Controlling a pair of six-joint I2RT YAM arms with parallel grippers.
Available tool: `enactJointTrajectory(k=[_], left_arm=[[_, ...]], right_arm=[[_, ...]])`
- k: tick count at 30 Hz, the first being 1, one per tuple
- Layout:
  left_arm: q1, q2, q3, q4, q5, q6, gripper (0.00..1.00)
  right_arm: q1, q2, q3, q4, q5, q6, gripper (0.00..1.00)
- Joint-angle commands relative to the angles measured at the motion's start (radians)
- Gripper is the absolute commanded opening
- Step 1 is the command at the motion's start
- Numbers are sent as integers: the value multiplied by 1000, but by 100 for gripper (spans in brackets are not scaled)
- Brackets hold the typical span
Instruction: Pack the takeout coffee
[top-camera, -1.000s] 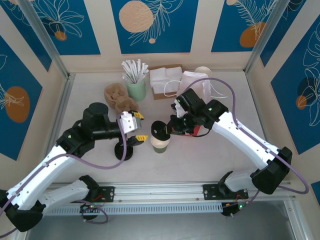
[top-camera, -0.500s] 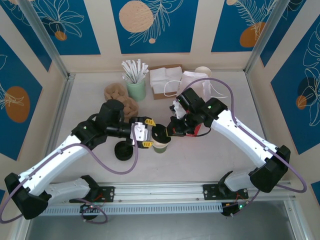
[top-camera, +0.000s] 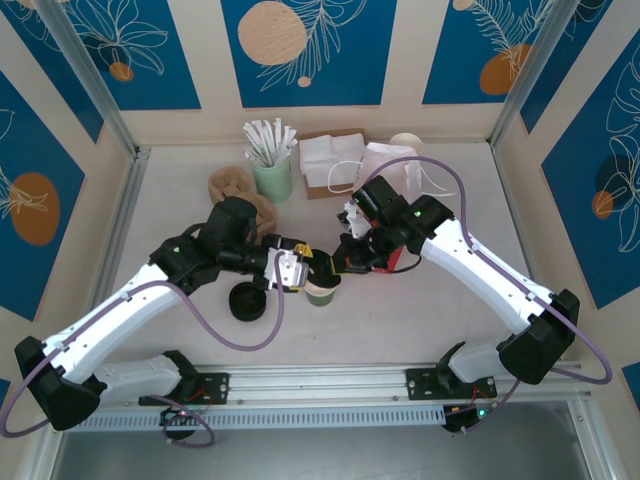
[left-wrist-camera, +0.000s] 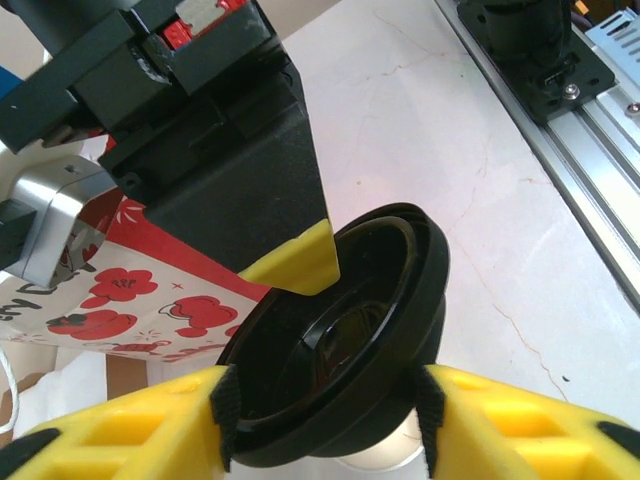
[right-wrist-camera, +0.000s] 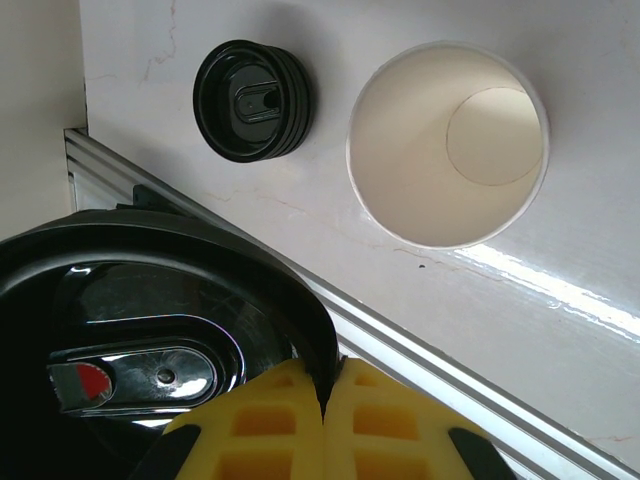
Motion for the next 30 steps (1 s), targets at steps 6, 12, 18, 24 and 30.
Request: enactJointTrajectory(k=[6,12,18,24,30], left_arm=[[-27,23,53,-57,-12,68,38],[-48,33,57,-83,-42,109,35],[-82,30,52,-84,-112,144,32],[-94,26,60,-75,-141,134,25],[-94,31,64,-60,-147,96,18]], right_arm=[[-5,15,15,-23,-55,-10,0],[-13,7,11,-10,-84,4,0],[-32,0,15,-2,-123,22,0],[-48,-4,22,5,-179,32,0],[-51,-16,19,14,-195,37,0]])
